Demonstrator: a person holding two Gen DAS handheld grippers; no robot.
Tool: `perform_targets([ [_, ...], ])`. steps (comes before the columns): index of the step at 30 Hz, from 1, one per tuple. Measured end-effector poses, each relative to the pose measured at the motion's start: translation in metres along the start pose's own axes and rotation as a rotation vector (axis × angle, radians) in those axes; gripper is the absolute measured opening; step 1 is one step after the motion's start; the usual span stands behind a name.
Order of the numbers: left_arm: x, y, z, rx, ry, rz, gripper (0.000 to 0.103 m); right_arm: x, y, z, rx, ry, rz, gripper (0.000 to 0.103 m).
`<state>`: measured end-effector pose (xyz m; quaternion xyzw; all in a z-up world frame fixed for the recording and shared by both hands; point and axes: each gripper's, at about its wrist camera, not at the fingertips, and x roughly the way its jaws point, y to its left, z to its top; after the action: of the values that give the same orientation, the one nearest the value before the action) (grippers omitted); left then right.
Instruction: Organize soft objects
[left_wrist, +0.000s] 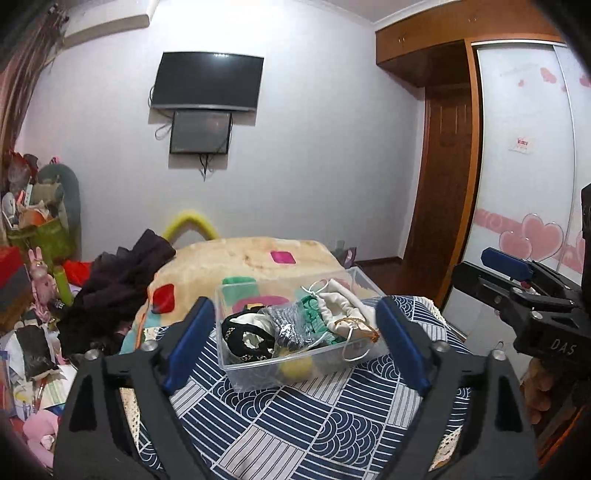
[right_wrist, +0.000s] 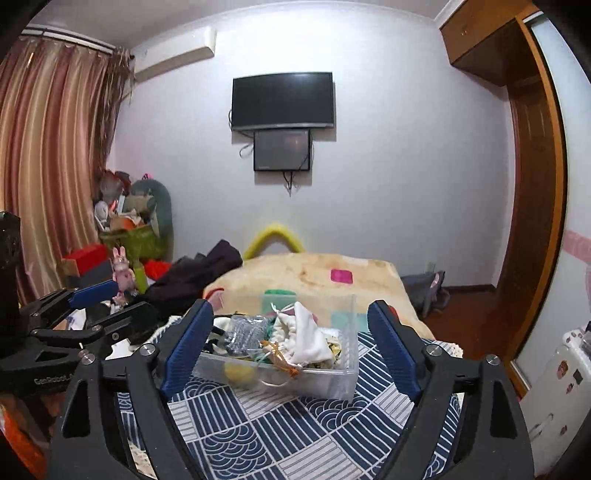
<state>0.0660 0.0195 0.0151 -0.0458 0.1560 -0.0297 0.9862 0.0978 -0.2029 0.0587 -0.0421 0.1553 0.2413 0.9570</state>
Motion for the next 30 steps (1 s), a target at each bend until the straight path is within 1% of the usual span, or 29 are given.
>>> perform_targets([
  [2, -0.007, -0.001, 0.000, 0.002, -0.012, 0.004, 0.096, -0.002, 0.001, -0.002, -0.001, -0.010, 0.003, 0.091],
  [4, -0.011, -0.002, -0.001, 0.002, -0.019, 0.001, 0.099, -0.006, 0.000, -0.004, 0.004, -0.029, 0.002, 0.103],
  [7, -0.017, -0.003, -0.004, 0.005, -0.028, -0.006, 0.101, -0.009, 0.000, -0.009, 0.017, -0.040, 0.006, 0.103],
  [9, -0.019, -0.005, -0.006, 0.013, -0.031, 0.004, 0.102, -0.009, 0.001, -0.009, 0.024, -0.037, 0.006, 0.103],
  [11, -0.020, -0.007, -0.007, 0.019, -0.034, 0.013, 0.102, -0.008, 0.001, -0.011, 0.029, -0.034, 0.005, 0.103],
  [21, -0.022, -0.003, -0.010, 0.005, -0.036, 0.012, 0.102, -0.013, 0.000, -0.017, 0.046, -0.035, 0.006, 0.103],
  [30, -0.024, -0.003, -0.010, 0.012, -0.038, 0.014, 0.102, -0.019, 0.005, -0.019, 0.042, -0.038, 0.009, 0.103],
])
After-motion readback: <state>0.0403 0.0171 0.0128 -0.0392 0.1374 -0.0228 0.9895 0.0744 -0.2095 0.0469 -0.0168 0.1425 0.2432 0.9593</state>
